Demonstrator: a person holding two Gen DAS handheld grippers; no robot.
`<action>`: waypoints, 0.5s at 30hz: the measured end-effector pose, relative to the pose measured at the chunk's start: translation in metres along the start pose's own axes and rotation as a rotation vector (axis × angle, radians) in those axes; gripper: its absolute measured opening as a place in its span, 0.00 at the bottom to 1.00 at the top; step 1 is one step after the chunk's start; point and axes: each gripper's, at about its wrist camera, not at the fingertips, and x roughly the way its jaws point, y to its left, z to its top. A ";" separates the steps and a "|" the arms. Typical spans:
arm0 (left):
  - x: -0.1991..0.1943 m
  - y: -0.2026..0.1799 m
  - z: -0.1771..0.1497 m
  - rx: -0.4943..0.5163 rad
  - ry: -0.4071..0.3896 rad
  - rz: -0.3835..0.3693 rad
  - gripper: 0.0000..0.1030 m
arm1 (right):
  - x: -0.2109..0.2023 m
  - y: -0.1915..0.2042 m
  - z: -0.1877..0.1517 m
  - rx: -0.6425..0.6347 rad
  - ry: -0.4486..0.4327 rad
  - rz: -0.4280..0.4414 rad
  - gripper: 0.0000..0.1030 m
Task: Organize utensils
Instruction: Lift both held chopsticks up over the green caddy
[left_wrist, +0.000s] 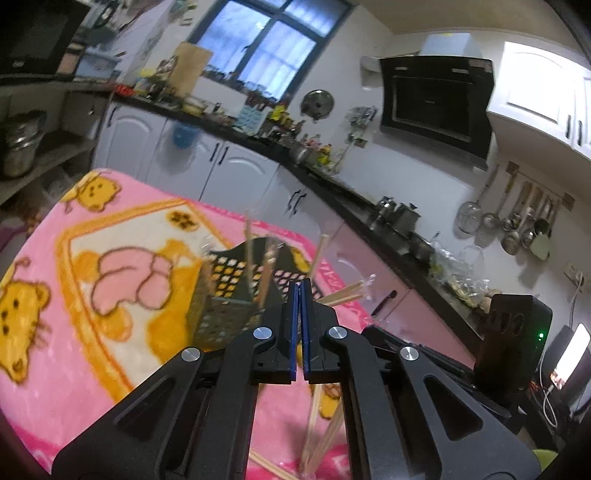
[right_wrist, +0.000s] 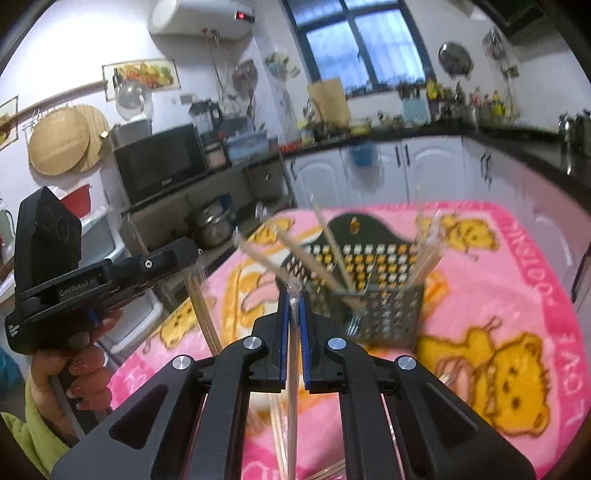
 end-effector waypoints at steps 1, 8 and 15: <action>-0.001 -0.005 0.003 0.008 -0.004 -0.010 0.00 | -0.003 0.001 0.001 -0.005 -0.012 -0.007 0.06; -0.004 -0.026 0.016 0.047 -0.030 -0.040 0.00 | -0.025 -0.008 0.010 -0.007 -0.095 -0.046 0.06; 0.006 -0.041 0.019 0.067 -0.028 -0.068 0.00 | -0.039 -0.022 0.017 0.019 -0.155 -0.072 0.06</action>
